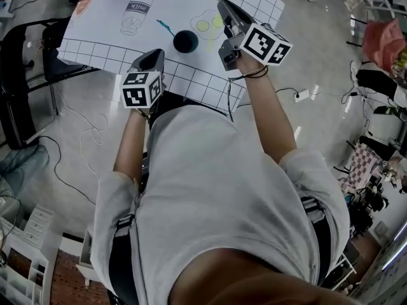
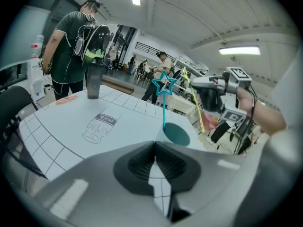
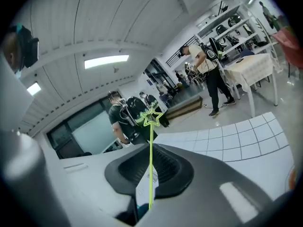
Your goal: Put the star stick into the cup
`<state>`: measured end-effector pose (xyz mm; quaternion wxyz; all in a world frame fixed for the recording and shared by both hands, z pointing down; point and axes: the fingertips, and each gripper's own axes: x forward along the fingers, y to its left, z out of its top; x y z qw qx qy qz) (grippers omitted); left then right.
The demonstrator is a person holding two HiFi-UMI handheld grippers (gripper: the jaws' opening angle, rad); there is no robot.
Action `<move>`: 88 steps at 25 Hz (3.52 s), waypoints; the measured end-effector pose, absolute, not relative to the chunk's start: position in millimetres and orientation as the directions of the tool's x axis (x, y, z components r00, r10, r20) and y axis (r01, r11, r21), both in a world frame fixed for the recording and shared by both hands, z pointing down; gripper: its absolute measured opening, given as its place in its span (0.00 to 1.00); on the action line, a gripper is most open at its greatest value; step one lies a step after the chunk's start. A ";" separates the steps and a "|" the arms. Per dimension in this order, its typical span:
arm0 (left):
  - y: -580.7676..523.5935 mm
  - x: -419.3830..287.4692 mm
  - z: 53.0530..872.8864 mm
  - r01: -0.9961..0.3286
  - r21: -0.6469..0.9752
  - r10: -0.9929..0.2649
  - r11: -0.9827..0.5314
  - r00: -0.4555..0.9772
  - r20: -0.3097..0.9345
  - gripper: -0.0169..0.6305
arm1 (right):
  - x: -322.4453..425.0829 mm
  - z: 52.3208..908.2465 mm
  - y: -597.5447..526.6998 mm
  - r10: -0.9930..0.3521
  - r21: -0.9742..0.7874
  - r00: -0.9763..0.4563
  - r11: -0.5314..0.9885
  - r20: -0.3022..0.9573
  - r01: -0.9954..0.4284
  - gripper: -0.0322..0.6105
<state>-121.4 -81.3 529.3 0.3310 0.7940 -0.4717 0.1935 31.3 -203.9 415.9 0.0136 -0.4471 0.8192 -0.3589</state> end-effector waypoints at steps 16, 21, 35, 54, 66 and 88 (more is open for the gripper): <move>-74.3 -129.1 528.5 -0.877 0.355 -0.616 -0.323 0.480 0.625 0.03 | -3.6 445.9 -183.9 -0.829 -0.585 -0.540 0.369 0.144 -0.723 0.08; -74.2 -130.0 533.6 -0.875 0.358 -0.606 -0.325 0.483 0.632 0.03 | -0.5 459.5 -167.3 -0.808 -0.567 -0.555 0.368 0.197 -0.737 0.08; -81.9 -114.5 527.8 -0.881 0.327 -0.622 -0.341 0.473 0.624 0.03 | 0.3 492.9 -126.0 -0.742 -0.551 -0.591 0.364 0.316 -0.751 0.08; -78.6 -104.4 494.7 -0.929 0.272 -0.759 -0.253 0.365 0.540 0.03 | 12.4 476.9 -94.8 -0.709 -0.350 -0.602 0.494 0.368 -0.796 0.05; -58.9 -91.1 438.9 -0.968 0.160 -0.903 -0.194 0.240 0.357 0.03 | 16.0 409.5 -69.4 -0.749 -0.133 -0.628 0.614 0.212 -0.778 0.05; -7.3 -54.9 425.5 -0.989 0.101 -0.937 -0.107 0.134 0.322 0.03 | 51.7 412.0 -31.1 -0.716 -0.109 -0.671 0.664 0.192 -0.740 0.05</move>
